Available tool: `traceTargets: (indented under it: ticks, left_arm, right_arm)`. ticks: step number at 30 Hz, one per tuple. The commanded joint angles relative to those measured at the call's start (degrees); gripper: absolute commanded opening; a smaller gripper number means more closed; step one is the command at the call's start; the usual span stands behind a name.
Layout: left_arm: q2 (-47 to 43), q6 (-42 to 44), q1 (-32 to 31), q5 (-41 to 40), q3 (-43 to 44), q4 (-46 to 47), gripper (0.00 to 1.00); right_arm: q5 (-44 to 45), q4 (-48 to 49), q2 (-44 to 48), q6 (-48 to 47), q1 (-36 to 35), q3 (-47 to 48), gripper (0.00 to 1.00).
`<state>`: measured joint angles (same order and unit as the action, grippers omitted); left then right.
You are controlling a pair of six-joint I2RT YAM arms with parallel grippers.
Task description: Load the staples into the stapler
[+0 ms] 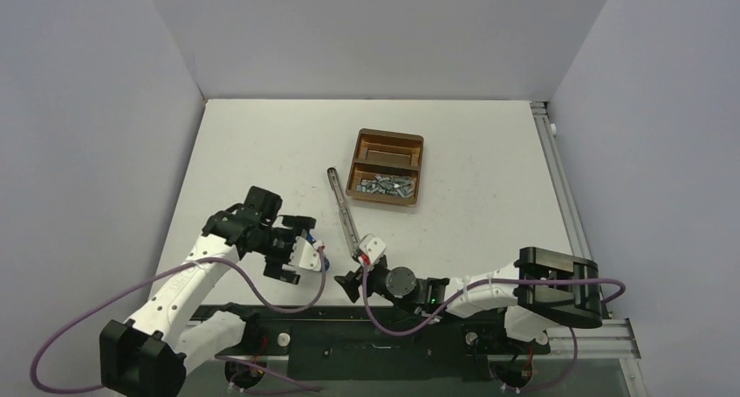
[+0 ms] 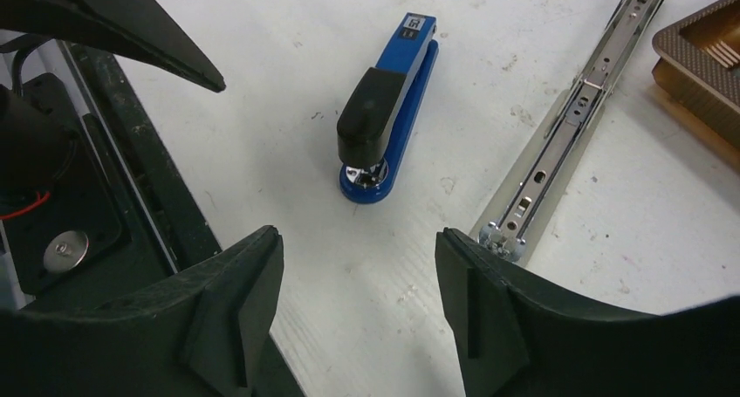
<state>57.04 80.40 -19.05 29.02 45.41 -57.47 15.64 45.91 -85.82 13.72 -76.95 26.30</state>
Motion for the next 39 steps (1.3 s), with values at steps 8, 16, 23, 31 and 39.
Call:
traceTargets:
  ticks: [8, 16, 23, 31, 39]
  left_arm:
    - [8.3, 21.9, -10.1, -4.5, -3.2, 8.6, 0.81]
    - [13.2, 25.0, -13.2, -6.2, -3.2, 13.0, 0.66]
    - [17.1, 25.2, -15.2, -8.2, -1.9, 13.5, 0.47]
    - [18.0, 23.8, -16.0, -7.9, 0.1, 13.4, 0.16]
    - [14.3, 15.6, -18.3, -4.1, 7.9, 7.0, 0.15]
  right_arm:
    - [4.5, 2.1, 3.7, 3.1, -1.8, -4.2, 0.61]
    - [4.7, 5.3, 3.1, 3.7, -2.4, -6.4, 0.59]
    - [4.4, 6.2, 2.9, 2.4, -2.5, -6.6, 0.58]
    - [2.4, 11.6, 1.1, -0.9, -2.5, -7.5, 0.58]
    - [-2.8, 15.9, -2.1, -7.8, -2.3, -5.6, 0.60]
